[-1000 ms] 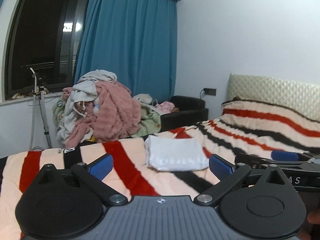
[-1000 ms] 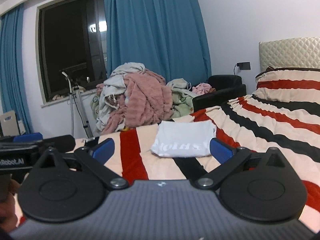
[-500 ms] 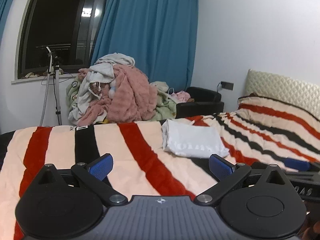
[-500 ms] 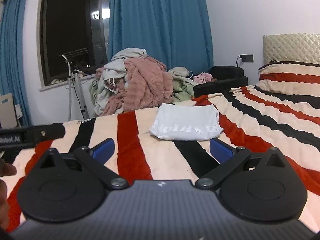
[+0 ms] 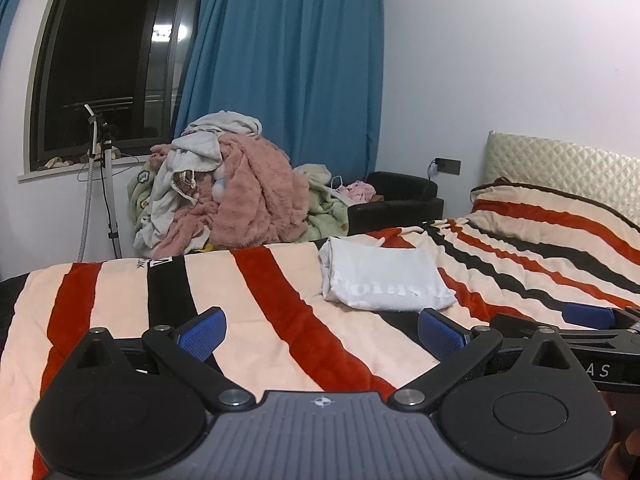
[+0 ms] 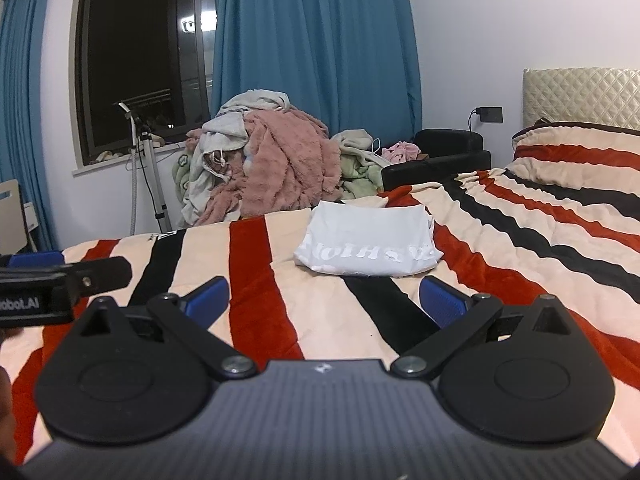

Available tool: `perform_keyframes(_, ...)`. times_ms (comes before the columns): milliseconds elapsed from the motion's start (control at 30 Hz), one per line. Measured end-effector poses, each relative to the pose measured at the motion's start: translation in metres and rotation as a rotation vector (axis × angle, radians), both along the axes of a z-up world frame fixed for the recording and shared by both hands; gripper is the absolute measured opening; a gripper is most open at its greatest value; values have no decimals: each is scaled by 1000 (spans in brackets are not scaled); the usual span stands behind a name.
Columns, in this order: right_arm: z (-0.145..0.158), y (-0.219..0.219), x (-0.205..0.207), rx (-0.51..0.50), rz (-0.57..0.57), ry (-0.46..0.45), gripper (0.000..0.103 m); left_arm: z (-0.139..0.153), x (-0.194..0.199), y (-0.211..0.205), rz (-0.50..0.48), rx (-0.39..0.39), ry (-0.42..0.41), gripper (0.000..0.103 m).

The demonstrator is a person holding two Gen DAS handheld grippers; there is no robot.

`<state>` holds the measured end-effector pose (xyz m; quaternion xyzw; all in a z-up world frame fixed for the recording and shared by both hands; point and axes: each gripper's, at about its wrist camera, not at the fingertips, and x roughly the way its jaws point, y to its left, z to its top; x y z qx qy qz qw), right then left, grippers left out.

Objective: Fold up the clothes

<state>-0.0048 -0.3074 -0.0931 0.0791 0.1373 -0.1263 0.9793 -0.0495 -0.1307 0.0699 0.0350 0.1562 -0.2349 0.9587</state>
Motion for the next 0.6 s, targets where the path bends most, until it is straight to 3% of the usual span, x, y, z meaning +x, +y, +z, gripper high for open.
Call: perform_keyframes(600,0,-4,-1,22,-15,10,103,-2,-3,-1,0,5,-3,103)
